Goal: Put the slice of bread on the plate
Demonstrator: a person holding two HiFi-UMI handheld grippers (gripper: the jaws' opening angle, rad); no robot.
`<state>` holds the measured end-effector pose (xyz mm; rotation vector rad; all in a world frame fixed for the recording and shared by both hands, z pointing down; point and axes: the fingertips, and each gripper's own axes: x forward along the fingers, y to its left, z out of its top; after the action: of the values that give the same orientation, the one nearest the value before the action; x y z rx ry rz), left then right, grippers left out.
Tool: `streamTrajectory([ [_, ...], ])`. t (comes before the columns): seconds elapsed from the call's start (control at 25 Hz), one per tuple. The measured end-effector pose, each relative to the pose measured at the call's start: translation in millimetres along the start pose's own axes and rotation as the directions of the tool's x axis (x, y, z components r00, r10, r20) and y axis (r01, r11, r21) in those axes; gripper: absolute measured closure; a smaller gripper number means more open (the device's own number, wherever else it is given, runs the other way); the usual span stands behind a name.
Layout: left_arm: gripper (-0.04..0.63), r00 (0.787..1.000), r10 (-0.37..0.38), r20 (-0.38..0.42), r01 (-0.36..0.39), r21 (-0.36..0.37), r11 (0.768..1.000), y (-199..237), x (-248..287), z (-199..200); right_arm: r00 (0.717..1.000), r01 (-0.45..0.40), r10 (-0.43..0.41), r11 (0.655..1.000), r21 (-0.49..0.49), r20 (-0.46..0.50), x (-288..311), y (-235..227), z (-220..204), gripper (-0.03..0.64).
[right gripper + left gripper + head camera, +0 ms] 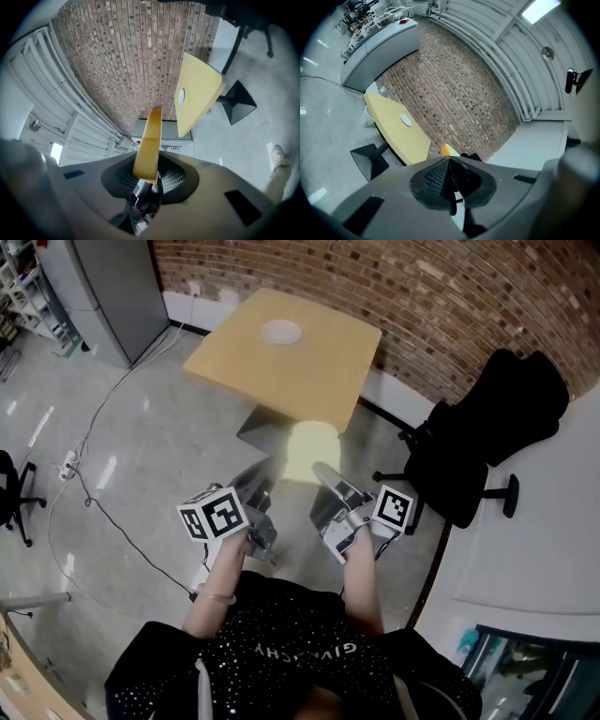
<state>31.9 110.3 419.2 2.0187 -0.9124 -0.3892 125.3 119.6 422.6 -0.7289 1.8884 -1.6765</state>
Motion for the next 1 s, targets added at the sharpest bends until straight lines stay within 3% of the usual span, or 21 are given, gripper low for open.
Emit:
streamTrajectory([
  [0.44,0.584,0.999,-0.024,-0.026,0.024,-0.017,1.0,29,37,53,1.0,0.017,-0.017,1.0,-0.004,0.021,58,2,30,0.52],
  [1.0,0.584,0.998,-0.041,-0.037,0.039,-0.034,0.999,63,50,77,0.99,0.041,-0.045,0.999,0.036,0.134,78,-17,55,0.52],
])
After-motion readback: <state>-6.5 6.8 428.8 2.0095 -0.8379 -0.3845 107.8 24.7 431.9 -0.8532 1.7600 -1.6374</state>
